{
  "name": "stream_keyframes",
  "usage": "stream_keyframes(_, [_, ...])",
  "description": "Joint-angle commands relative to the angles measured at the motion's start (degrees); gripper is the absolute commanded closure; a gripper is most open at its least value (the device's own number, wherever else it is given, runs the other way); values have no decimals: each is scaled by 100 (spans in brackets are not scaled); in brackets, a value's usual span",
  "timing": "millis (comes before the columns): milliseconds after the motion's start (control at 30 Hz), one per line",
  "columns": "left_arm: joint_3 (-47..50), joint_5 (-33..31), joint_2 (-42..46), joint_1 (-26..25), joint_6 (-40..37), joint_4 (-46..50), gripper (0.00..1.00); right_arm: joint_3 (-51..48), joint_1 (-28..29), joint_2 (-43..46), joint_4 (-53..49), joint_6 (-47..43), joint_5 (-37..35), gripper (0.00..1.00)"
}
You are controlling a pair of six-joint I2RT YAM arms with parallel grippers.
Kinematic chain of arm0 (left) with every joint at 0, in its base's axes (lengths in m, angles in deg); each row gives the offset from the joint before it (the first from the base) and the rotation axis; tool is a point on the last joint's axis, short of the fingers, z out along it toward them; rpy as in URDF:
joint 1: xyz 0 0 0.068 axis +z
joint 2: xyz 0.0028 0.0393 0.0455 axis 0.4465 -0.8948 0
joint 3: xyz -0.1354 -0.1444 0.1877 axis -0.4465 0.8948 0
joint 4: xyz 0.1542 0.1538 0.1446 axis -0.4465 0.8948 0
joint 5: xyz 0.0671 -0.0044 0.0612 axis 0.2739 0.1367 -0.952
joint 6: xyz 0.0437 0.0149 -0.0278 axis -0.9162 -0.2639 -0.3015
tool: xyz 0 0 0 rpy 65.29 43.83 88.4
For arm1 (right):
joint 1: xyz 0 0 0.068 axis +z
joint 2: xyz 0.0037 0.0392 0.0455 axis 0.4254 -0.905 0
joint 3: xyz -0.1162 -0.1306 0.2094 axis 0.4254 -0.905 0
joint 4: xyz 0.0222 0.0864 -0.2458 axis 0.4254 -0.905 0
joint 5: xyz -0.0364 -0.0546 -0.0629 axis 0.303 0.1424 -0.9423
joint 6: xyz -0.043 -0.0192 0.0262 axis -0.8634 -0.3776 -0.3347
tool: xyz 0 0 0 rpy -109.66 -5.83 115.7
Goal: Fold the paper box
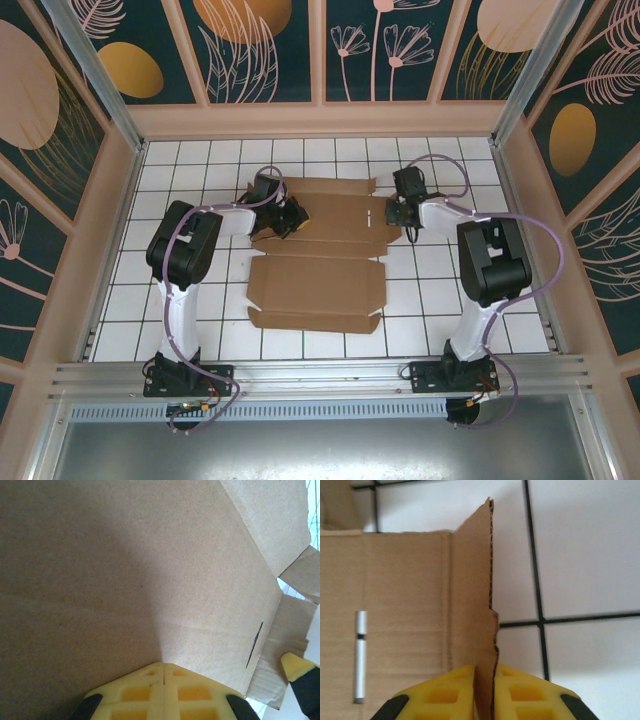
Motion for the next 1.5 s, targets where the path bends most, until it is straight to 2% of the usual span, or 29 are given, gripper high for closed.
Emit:
stream_keyframes(0, [72, -308, -281, 43, -113, 401, 100, 459, 463, -450, -504, -284, -1019, 88])
stream_keyframes(133, [54, -307, -250, 46, -118, 410, 100, 755, 740, -695, -789, -409, -1871, 89])
stream_keyframes(167, [48, -312, -235, 44, -121, 427, 100, 744, 727, -634, -790, -379, -1912, 83])
stream_keyframes(300, [34, -307, -154, 43, -122, 429, 100, 413, 607, 137, -523, -235, -1779, 50])
stream_keyframes(367, [45, -247, -9, 44, -99, 342, 100, 181, 512, 636, -394, -115, -1511, 44])
stream_keyframes(467, [-108, -71, 326, 44, -70, 339, 100, -396, 351, 1505, -16, 169, -707, 36])
stream_keyframes(567, [-328, -153, 714, 48, -239, 668, 95, -946, 113, 2091, 232, 575, 502, 35])
stream_keyframes(633, [-270, -178, 997, 44, -305, 785, 90, -1254, 108, 2341, 320, 686, 897, 35])
stream_keyframes(800, [691, -98, 1645, 20, -338, 692, 88, -2124, 126, 2667, 786, 1068, 2019, 36])
stream_keyframes(1033, [1813, -285, 1749, -106, -285, 407, 95, -2704, 273, 2396, 1316, 1266, 2295, 34])
stream_keyframes(1267, [1883, -578, 1546, -105, -155, 357, 99, -2619, 281, 1784, 1545, 1259, 2294, 38])
stream_keyframes(1467, [1891, -580, 1416, -106, -127, 349, 100, -2398, 279, 1446, 1582, 1222, 2410, 43])
